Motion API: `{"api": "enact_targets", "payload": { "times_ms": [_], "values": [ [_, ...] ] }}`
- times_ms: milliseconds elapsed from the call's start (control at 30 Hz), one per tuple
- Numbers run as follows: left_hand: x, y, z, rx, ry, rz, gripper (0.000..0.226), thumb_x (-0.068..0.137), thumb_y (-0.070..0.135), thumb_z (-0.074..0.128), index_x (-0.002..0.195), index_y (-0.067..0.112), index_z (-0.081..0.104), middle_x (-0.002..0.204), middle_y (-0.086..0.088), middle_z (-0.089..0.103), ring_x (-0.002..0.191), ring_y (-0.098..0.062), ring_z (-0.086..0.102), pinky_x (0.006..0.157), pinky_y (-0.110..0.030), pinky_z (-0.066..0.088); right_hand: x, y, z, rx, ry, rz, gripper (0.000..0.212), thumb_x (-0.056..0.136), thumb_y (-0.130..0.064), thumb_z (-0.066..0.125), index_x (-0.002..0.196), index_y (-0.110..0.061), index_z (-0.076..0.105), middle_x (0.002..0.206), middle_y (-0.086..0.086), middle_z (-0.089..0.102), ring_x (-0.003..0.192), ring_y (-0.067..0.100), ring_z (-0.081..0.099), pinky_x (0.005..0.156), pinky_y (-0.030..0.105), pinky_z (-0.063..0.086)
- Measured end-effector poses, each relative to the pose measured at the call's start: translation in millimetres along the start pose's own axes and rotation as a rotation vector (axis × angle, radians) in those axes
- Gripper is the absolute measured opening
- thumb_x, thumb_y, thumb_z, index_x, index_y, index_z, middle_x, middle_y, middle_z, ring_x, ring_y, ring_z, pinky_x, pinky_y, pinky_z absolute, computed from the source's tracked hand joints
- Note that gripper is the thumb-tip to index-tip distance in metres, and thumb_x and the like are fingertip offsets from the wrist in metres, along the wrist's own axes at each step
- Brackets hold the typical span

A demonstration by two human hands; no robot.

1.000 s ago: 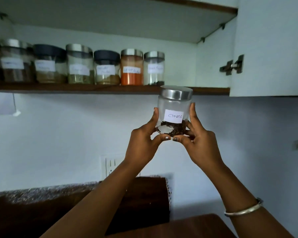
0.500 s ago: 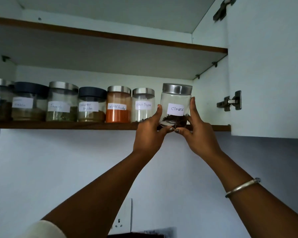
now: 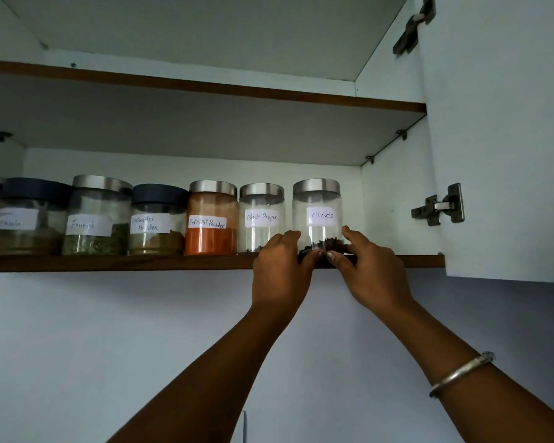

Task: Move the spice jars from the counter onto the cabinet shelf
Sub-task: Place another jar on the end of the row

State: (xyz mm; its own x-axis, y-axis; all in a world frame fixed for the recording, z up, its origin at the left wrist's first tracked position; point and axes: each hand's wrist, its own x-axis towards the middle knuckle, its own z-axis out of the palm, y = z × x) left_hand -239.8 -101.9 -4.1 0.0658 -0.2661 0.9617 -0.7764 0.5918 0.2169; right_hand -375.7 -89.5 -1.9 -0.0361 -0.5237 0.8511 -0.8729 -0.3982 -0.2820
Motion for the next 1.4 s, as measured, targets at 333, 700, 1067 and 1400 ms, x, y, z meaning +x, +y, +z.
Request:
{"api": "enact_targets", "payload": {
  "times_ms": [333,700,1067,1400],
  "values": [
    [-1.2,-5.7,0.5,0.154,0.015,0.167,0.023,0.063,0.008,0.083,0.083,0.005,0.071,0.065,-0.009,0.068,0.052,-0.021,0.065,0.045,-0.02,0.044,-5.8,-24.7,25.1,-0.311,-0.1,0.107,0.073,0.095,-0.054,0.029,0.15,-0.013,0.004,0.146,0.007,0.037,0.132,0.033,0.03,0.1,0.047,0.034],
    [-5.3,-4.7,-12.2,0.212,-0.317,0.183,0.049,0.089,0.01,0.058,0.136,0.008,0.044,0.134,-0.01,0.047,0.122,-0.022,0.048,0.098,-0.024,0.04,-16.0,-37.3,36.4,-0.362,-0.222,0.153,0.106,0.081,-0.059,0.053,0.148,-0.013,-0.015,0.157,0.014,-0.008,0.143,0.041,-0.008,0.109,0.065,0.015],
    [-88.4,-108.4,-92.4,0.274,-0.679,0.072,0.086,0.088,0.028,0.06,0.151,0.017,0.002,0.159,0.001,-0.001,0.146,-0.017,0.009,0.117,-0.027,0.019,-101.6,-117.9,101.7,-0.393,-0.485,-0.112,0.099,0.086,-0.047,0.055,0.148,-0.013,-0.015,0.154,0.018,-0.023,0.141,0.04,-0.022,0.113,0.06,-0.003],
    [-208.2,-268.2,-233.3,0.476,-1.012,-0.291,0.09,0.084,0.036,0.063,0.15,0.015,0.005,0.157,-0.008,0.008,0.142,-0.026,0.022,0.114,-0.039,0.029,-202.8,-233.3,221.0,-0.15,-0.989,-0.317,0.093,0.085,-0.049,0.057,0.15,-0.025,-0.004,0.159,0.008,-0.006,0.146,0.035,-0.008,0.114,0.059,0.011]
  ]
}}
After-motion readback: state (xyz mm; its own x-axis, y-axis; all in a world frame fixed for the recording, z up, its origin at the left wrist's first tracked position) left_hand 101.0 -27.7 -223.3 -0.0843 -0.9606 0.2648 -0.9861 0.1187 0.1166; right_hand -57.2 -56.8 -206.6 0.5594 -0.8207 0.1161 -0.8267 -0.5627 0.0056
